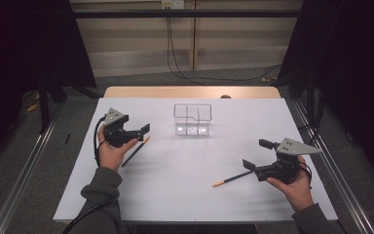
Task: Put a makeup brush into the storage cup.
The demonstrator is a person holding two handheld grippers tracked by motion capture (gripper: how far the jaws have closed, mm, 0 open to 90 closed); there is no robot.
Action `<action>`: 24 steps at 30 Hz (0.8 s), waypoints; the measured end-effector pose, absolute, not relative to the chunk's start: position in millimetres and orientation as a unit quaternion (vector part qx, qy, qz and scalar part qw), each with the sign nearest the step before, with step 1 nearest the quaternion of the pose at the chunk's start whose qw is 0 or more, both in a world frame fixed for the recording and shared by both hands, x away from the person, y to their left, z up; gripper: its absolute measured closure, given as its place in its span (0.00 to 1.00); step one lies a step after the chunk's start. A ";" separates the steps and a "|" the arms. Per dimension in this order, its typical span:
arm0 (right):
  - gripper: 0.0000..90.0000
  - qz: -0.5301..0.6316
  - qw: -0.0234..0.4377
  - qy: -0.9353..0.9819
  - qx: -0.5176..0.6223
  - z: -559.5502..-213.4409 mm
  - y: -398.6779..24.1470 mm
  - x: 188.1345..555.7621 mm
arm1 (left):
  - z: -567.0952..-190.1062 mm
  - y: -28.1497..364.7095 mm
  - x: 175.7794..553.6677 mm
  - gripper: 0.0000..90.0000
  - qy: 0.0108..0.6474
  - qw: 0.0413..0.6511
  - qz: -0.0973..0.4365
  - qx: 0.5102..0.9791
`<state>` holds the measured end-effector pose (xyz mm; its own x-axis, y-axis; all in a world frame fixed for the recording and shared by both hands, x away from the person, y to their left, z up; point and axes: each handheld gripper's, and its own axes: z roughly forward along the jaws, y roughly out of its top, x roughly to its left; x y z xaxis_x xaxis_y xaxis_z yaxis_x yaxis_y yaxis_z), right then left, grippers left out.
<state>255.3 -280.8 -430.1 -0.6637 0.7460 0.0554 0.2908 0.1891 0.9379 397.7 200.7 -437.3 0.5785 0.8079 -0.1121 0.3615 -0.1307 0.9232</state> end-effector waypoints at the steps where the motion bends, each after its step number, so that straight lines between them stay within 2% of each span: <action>1: 0.02 0.532 0.214 0.741 0.350 -430.2 -280.8 255.4 | -437.3 200.7 397.7 0.05 0.406 0.520 0.215 0.721; 24: 0.02 0.525 0.214 0.746 0.348 -431.7 -280.1 255.4 | -425.4 200.9 410.6 0.04 0.416 0.417 0.157 0.792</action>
<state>255.4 -280.1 -431.7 -0.6656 0.7450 0.0457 0.2950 0.2064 0.9329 410.6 200.9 -425.4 0.6042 0.7907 -0.0981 0.5283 -0.3054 0.7923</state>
